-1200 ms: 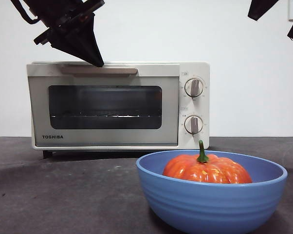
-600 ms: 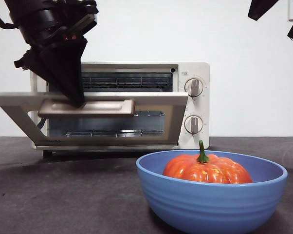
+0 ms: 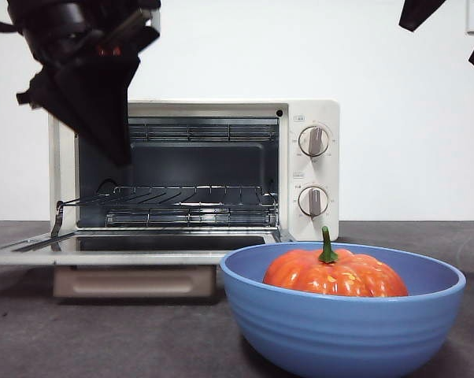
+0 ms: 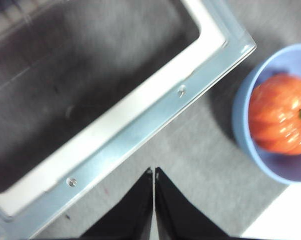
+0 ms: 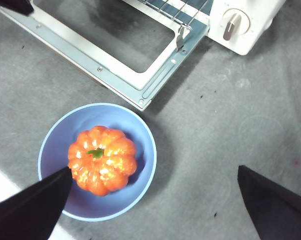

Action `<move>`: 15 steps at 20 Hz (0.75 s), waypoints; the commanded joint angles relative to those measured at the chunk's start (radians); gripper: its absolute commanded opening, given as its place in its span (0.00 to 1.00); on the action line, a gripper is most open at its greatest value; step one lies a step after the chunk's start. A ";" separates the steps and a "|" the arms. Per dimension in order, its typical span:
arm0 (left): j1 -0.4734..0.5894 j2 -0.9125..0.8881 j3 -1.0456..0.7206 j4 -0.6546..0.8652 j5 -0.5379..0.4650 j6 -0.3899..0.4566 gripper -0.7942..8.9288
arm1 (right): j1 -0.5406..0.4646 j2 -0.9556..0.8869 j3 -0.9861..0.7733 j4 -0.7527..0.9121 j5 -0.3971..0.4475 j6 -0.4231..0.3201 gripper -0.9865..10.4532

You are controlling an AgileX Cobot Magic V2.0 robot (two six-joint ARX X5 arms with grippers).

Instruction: Place pumpkin in the steamer

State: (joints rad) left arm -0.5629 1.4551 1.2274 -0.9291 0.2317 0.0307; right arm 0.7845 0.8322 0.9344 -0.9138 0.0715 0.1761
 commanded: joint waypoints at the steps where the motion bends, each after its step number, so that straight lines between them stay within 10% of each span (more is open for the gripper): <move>1: 0.010 -0.087 0.013 0.041 -0.003 -0.018 0.10 | -0.018 0.019 0.013 -0.016 -0.005 0.039 0.54; 9: 0.099 -0.454 -0.077 0.062 -0.003 -0.058 0.10 | -0.229 0.182 0.007 0.014 -0.273 0.006 0.51; 15: 0.111 -0.665 -0.243 0.044 -0.003 -0.089 0.10 | -0.242 0.283 -0.055 0.078 -0.293 0.001 0.44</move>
State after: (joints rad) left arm -0.4488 0.7837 0.9756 -0.8997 0.2314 -0.0456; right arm 0.5343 1.1072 0.8734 -0.8433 -0.2165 0.1871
